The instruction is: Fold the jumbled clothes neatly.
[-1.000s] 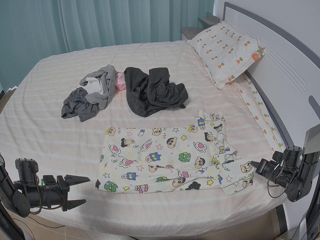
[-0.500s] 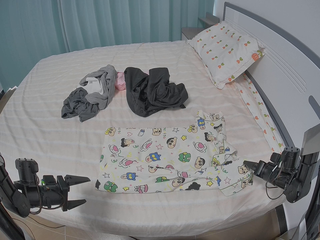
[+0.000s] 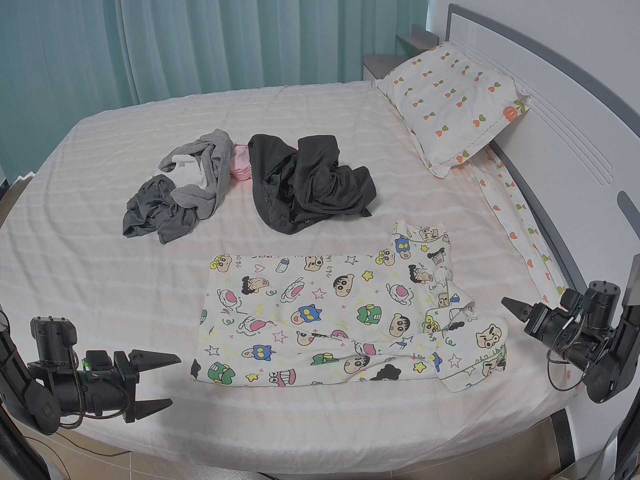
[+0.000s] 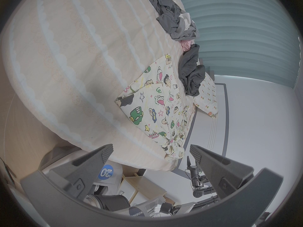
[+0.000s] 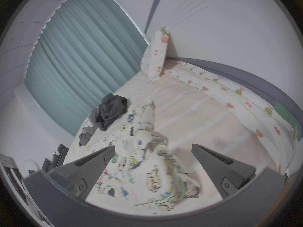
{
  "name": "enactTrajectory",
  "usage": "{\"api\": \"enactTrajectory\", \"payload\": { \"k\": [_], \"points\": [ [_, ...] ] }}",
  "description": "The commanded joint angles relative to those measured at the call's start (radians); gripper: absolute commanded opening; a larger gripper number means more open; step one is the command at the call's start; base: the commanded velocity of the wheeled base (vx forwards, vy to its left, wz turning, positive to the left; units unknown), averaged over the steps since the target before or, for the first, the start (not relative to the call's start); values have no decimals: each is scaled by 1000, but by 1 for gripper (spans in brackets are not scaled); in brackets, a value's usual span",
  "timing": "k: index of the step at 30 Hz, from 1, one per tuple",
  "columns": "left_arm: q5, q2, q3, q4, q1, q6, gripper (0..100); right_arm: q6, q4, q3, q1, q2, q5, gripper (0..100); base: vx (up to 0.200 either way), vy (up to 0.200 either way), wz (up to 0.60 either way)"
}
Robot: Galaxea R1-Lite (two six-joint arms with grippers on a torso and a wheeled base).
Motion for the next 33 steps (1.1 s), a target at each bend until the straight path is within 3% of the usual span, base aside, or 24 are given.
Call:
{"api": "enactTrajectory", "payload": {
  "k": [1, 4, 5, 7, 13, 22, 33],
  "points": [
    [1, 0, 1, 0, 0, 0, 100, 1, -2, 82, 199, -211, -45, 100, 0, 0, 0],
    [1, 0, 1, 0, 0, 0, 100, 2, 5, 97, 330, -198, -93, 100, 0, 0, 0],
    [1, 0, 1, 0, 0, 0, 100, 2, 5, 97, 330, -198, -93, 100, 0, 0, 0],
    [0, 0, -1, 0, 0, 0, 100, 55, -1, 84, 451, -113, -174, 100, 0, 0, 0],
    [0, 0, -1, 0, 0, 0, 100, 162, -1, 8, 591, 36, -274, 100, 0, 0, 0],
    [0, 1, -1, 0, 0, 1, 100, 179, -1, -65, 687, 195, -384, 100, 0, 0, 0],
    [1, 4, -1, 0, -3, 9, 100, 173, 54, -128, 710, 218, -406, 100, 0, 0, 0]
  ]
}}
